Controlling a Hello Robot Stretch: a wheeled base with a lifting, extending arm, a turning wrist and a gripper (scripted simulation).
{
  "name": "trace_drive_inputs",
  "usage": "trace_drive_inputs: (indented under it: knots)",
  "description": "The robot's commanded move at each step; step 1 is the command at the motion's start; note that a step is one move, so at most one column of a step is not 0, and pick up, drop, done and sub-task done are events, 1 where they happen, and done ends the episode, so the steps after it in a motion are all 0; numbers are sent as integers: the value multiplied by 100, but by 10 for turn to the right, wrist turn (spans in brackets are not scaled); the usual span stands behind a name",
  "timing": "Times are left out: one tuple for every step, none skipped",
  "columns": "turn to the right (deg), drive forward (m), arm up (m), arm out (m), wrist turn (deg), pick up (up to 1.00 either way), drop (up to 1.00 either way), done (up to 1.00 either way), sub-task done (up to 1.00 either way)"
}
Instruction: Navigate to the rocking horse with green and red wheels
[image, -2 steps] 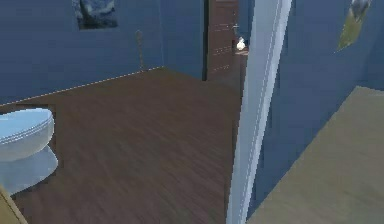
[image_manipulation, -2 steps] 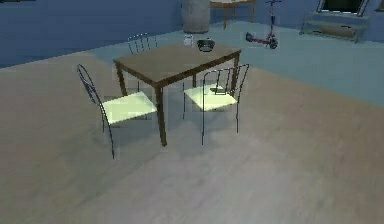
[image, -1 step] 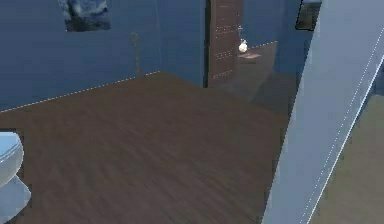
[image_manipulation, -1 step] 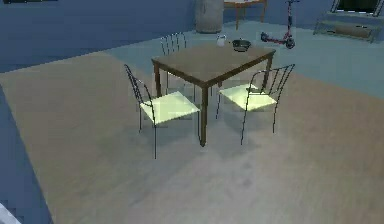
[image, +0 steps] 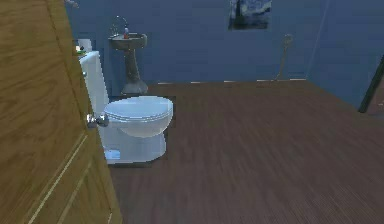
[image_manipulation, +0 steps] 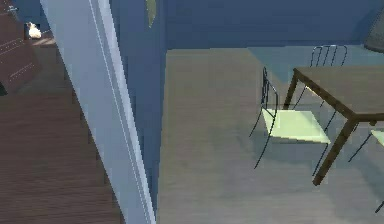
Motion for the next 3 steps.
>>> trace_drive_inputs:
  knots:
    - [0, 30, 0, 0, 0, 0, 0, 0, 0]
    - [240, 0, 0, 0, 0, 0, 0, 0, 0]
    - [0, 55, 0, 0, 0, 0, 0, 0, 0]
